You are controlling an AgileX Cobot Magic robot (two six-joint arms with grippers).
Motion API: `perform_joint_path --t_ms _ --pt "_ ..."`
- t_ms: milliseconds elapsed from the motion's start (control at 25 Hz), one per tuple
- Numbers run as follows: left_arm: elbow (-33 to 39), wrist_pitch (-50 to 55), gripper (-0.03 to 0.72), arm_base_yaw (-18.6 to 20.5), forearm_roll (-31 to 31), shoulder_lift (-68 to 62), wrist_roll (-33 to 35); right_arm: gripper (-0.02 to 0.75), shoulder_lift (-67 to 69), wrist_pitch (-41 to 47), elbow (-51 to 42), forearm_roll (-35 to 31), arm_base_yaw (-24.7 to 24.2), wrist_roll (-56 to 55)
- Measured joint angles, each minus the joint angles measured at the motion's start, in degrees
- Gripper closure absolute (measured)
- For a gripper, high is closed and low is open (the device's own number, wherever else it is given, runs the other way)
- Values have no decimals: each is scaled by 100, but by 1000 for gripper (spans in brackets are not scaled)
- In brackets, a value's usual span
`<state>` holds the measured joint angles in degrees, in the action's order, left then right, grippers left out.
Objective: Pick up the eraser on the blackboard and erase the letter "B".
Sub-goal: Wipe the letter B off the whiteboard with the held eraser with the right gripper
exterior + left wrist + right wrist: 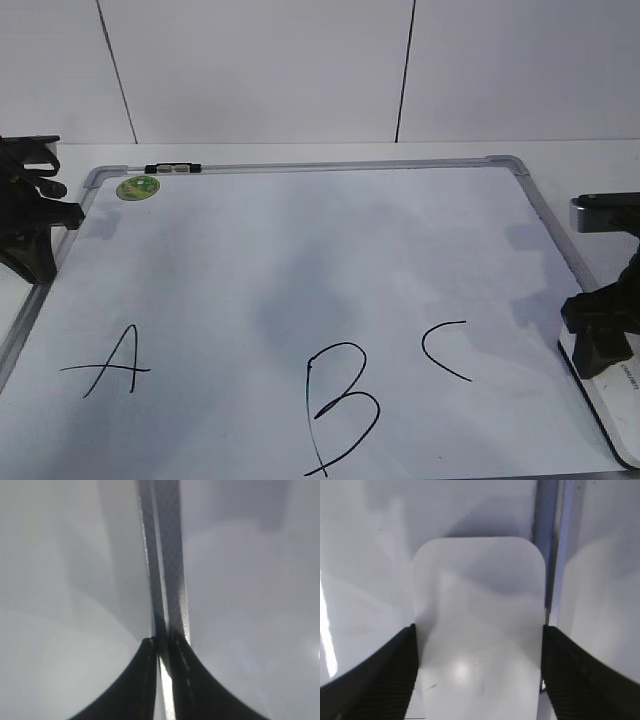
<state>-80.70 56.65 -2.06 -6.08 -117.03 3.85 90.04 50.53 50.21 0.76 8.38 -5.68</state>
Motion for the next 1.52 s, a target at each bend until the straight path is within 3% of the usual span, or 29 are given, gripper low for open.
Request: perform_joint_path --t_ms 320,720,1520 --pt "0 0 636 0 0 0 0 73 0 12 0 -76 0 -85" --pt "0 0 636 0 0 0 0 73 192 464 10 -76 0 -94" --pt "0 57 636 0 0 0 0 169 341 413 10 -76 0 -94"
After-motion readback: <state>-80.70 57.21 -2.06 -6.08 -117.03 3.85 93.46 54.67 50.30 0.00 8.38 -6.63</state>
